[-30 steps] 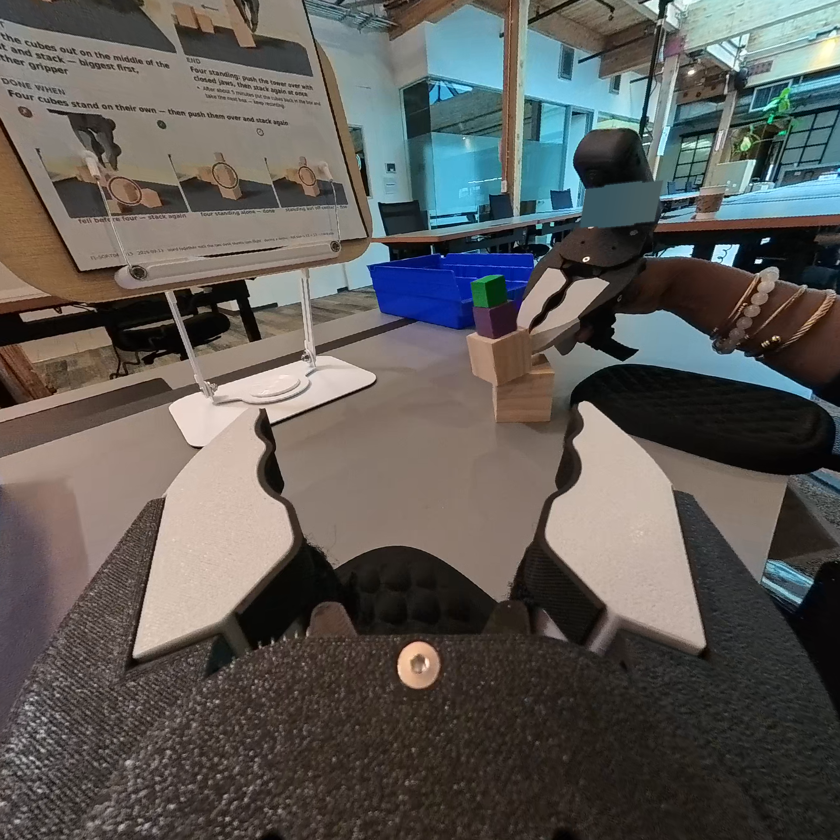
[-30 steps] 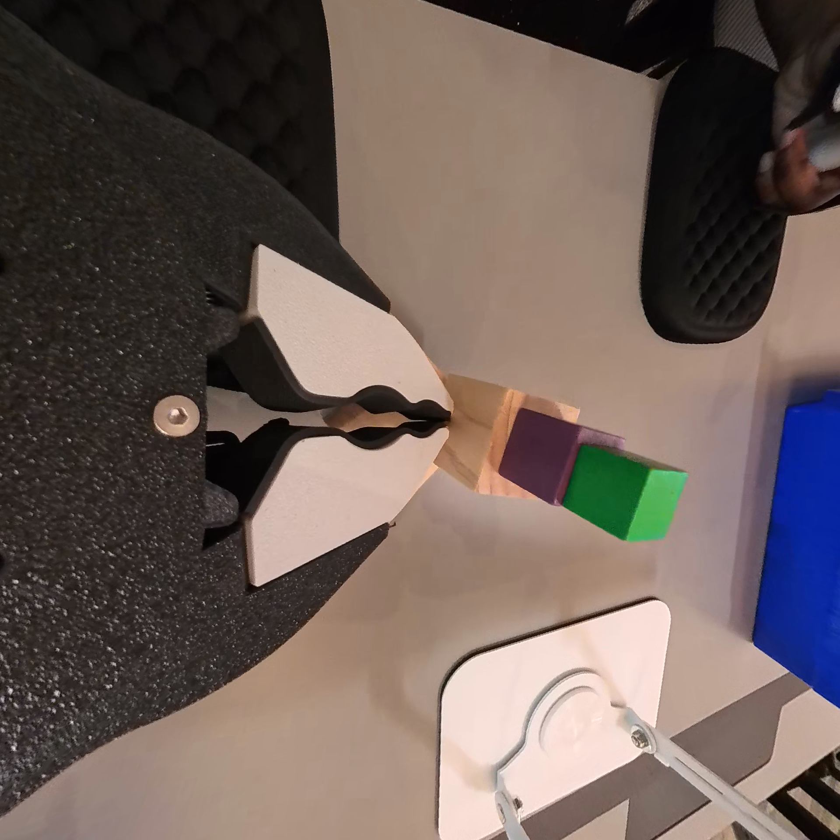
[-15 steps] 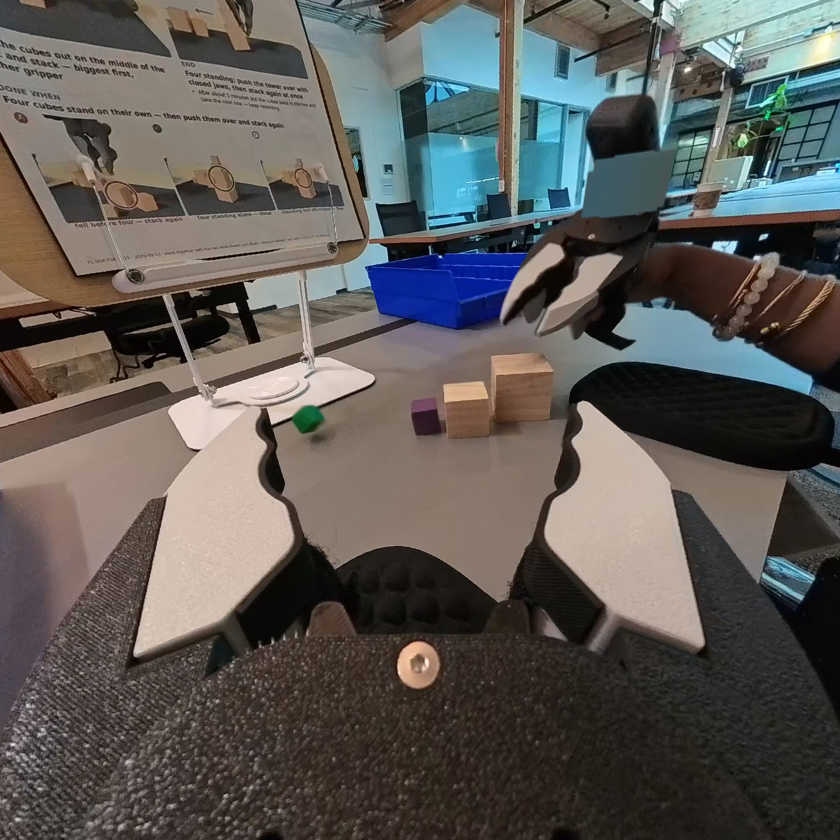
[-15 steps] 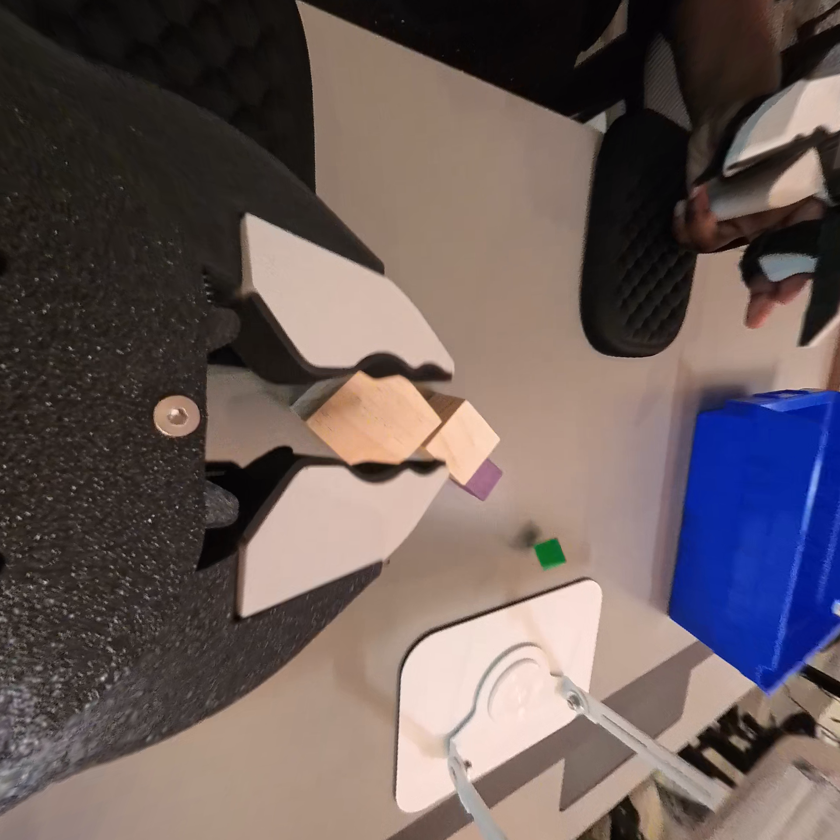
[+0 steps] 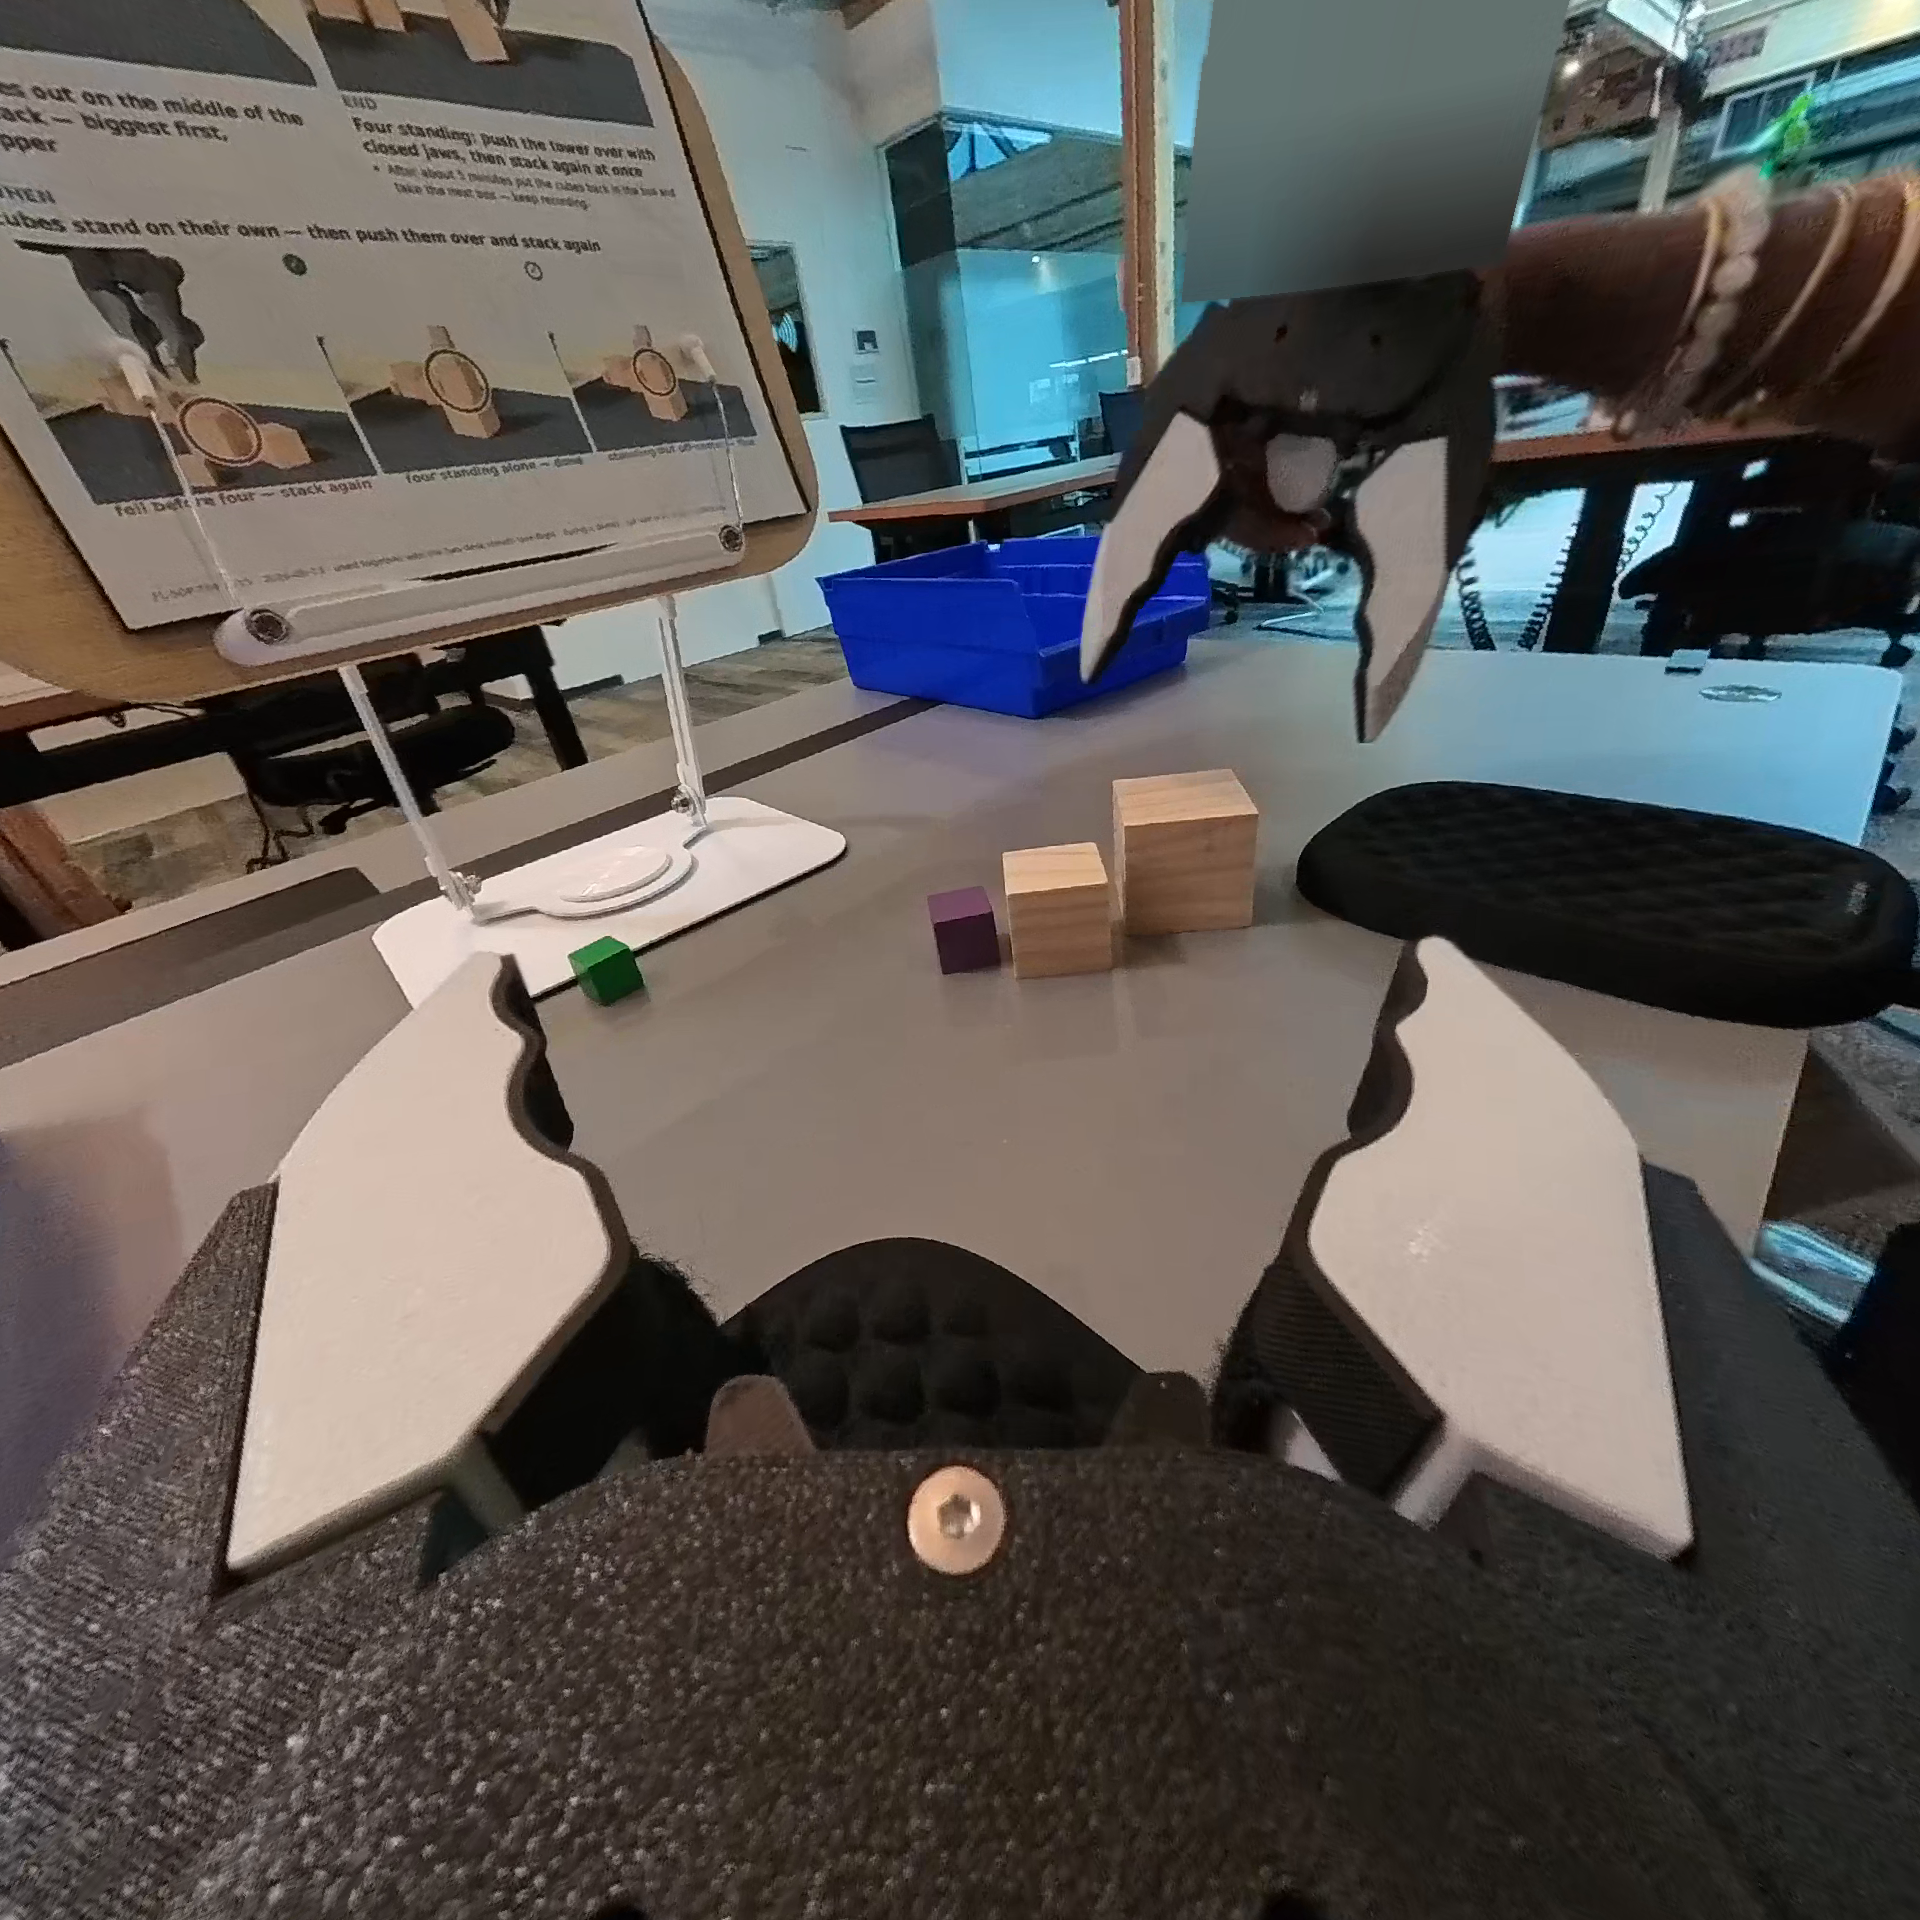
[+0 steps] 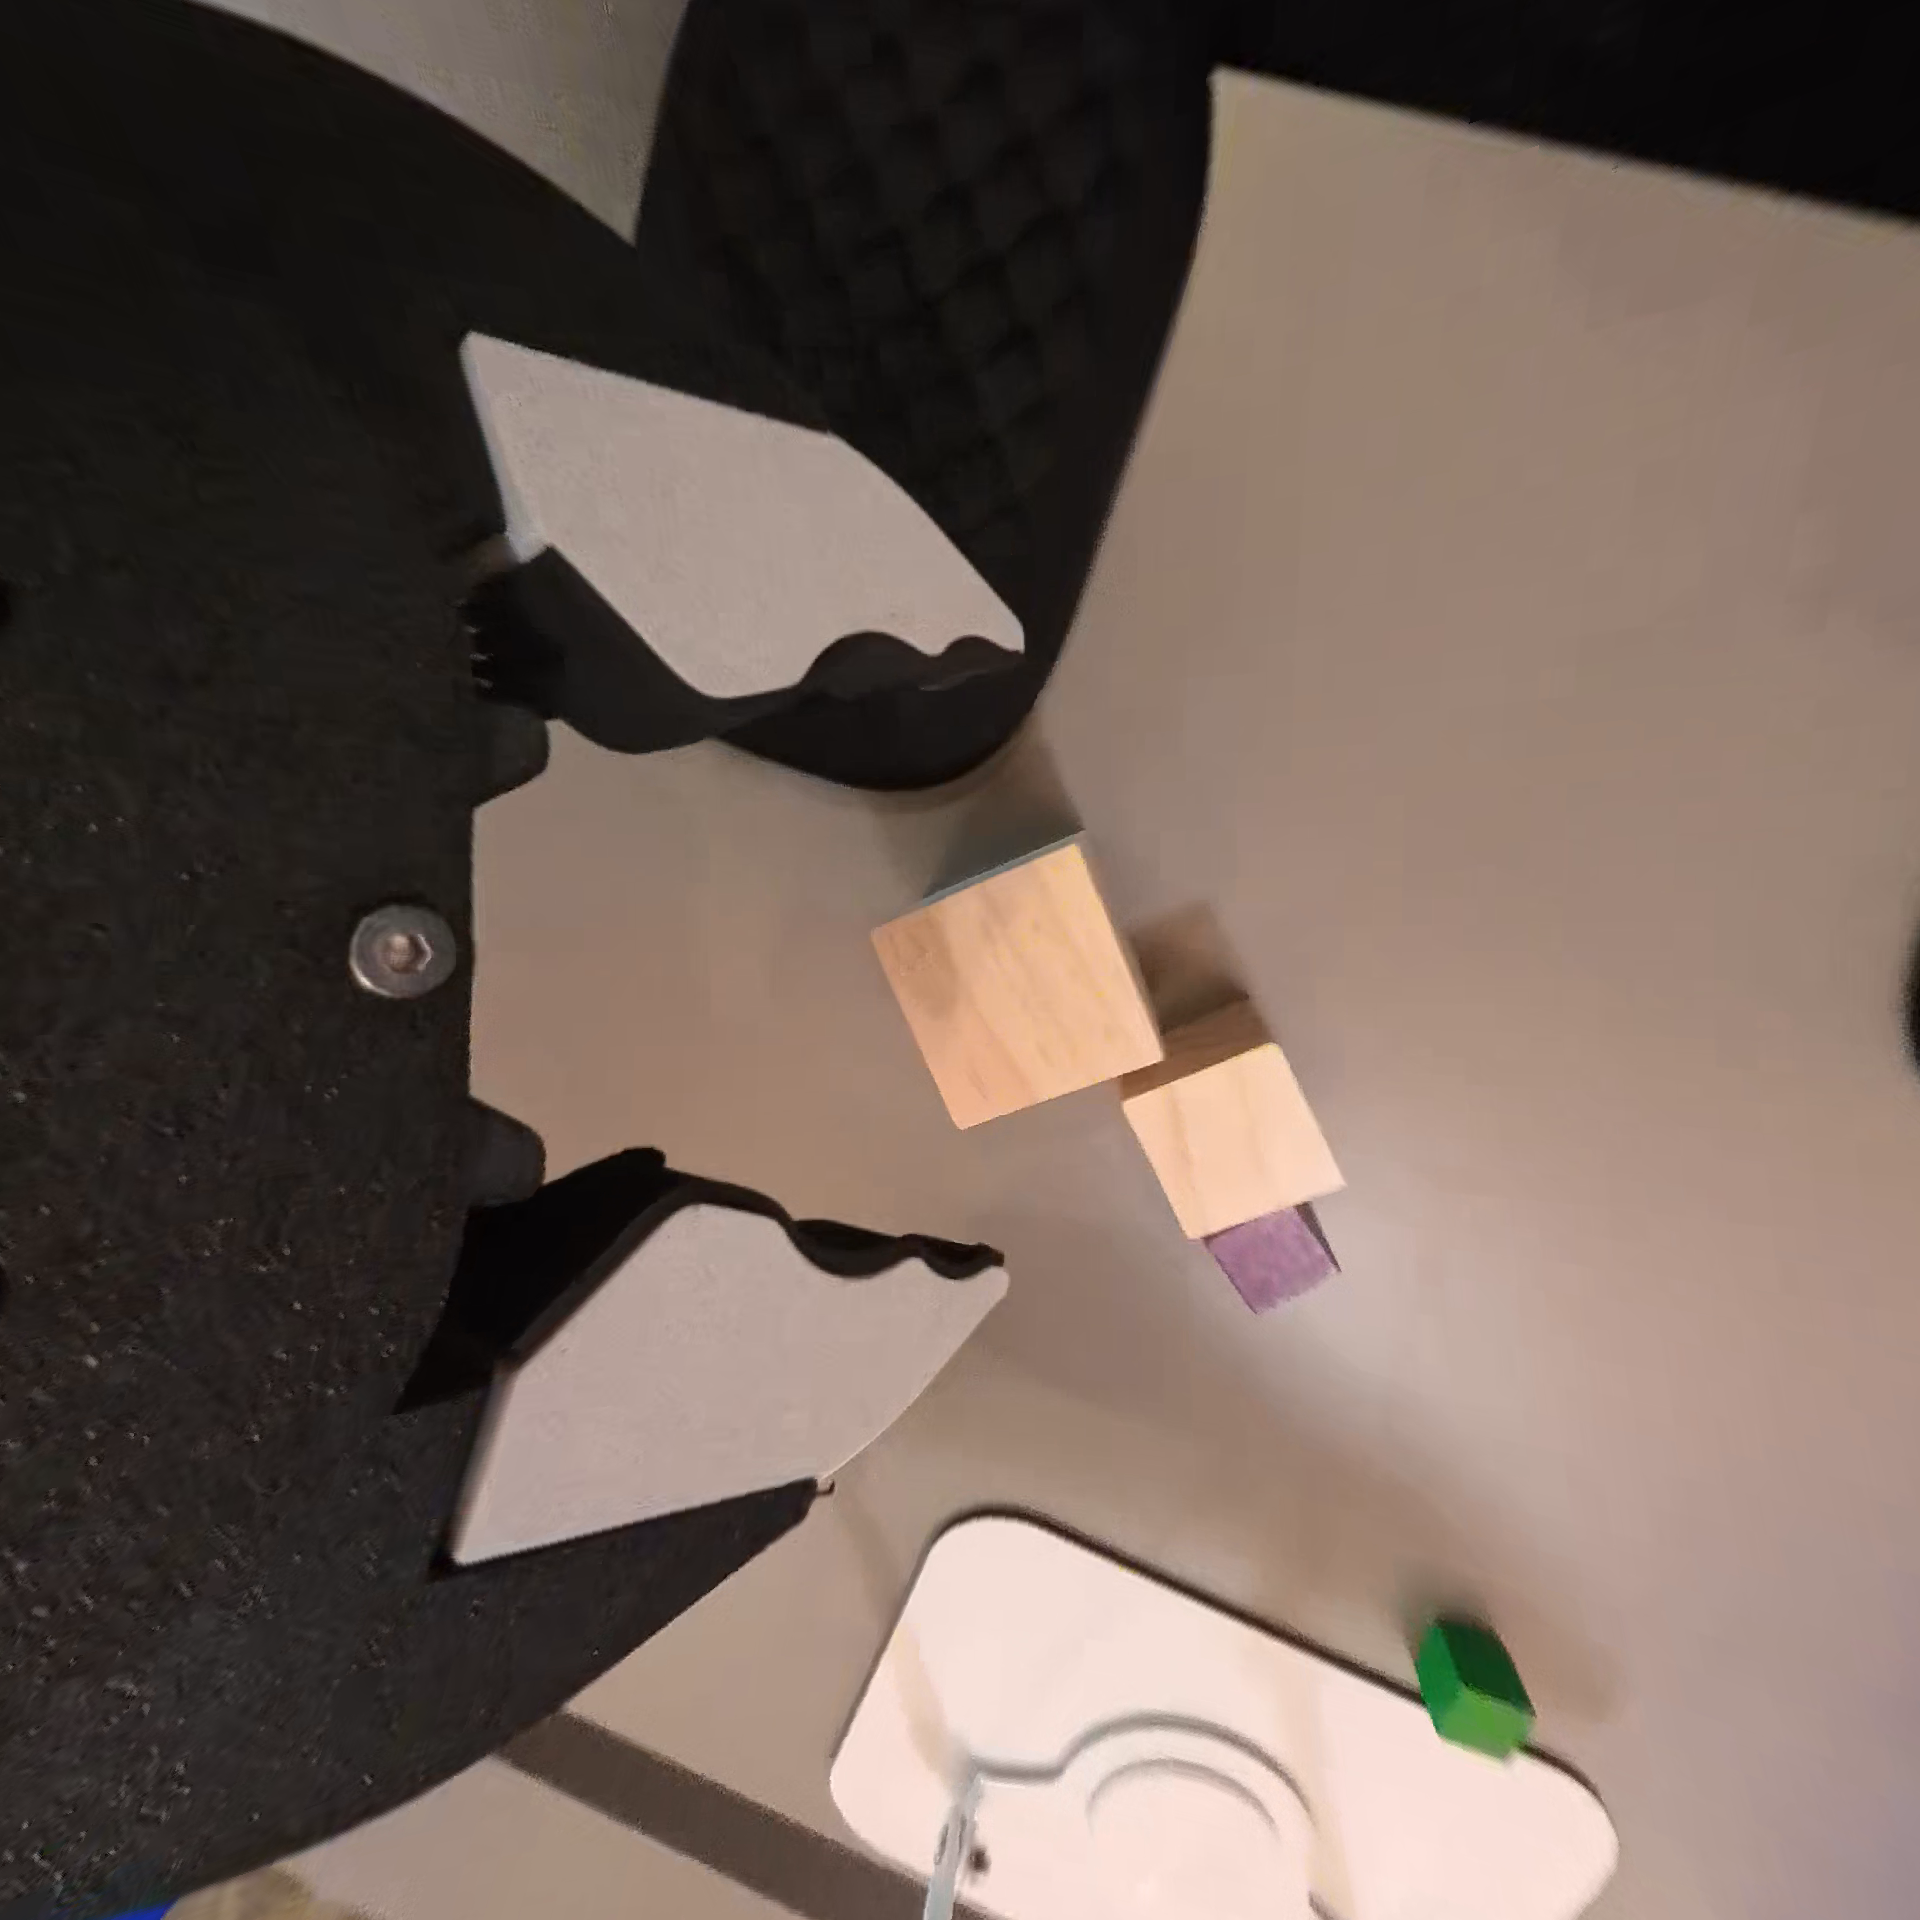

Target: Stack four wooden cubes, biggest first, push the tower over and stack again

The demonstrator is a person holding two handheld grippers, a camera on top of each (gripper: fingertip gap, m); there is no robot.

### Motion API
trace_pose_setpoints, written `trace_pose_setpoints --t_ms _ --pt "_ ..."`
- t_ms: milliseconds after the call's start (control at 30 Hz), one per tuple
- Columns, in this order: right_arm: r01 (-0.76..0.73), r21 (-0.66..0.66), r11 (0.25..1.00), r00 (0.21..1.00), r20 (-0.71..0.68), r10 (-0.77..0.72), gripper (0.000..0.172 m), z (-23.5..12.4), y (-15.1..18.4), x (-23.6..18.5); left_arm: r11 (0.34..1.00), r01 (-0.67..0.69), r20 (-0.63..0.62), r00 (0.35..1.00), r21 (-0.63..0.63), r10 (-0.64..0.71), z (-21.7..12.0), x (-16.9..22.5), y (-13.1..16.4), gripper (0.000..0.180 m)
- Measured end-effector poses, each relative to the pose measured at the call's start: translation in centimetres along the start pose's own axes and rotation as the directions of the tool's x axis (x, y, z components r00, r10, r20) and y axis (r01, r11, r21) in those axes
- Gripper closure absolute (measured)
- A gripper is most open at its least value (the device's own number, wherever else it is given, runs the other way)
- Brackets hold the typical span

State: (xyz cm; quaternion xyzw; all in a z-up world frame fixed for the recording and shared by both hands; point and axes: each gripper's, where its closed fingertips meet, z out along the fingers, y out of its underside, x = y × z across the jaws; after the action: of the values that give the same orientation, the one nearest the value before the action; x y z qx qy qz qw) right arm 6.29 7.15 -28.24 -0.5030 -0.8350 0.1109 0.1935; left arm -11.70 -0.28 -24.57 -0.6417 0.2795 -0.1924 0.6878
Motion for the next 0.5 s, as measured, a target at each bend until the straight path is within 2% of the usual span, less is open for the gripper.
trace_pose_setpoints --t_ms 267,367,500 --pt "0.163 -0.22 0.962 0.982 0.132 -0.136 0.09 2.6 1.9 0.6 0.999 -0.011 0.029 1.0 -0.037 0.012 0.3 -0.2 0.5 0.034" --pt "0.187 -0.238 0.953 0.971 0.194 -0.142 0.096 3.2 2.2 0.2 0.999 0.018 0.042 0.999 -0.035 -0.017 0.3 -0.6 0.5 0.034" --pt "0.221 -0.238 0.946 0.964 0.203 -0.174 0.103 3.8 2.2 0.6 0.996 0.036 0.018 0.999 -0.084 -0.035 0.6 -0.5 1.1 0.034"
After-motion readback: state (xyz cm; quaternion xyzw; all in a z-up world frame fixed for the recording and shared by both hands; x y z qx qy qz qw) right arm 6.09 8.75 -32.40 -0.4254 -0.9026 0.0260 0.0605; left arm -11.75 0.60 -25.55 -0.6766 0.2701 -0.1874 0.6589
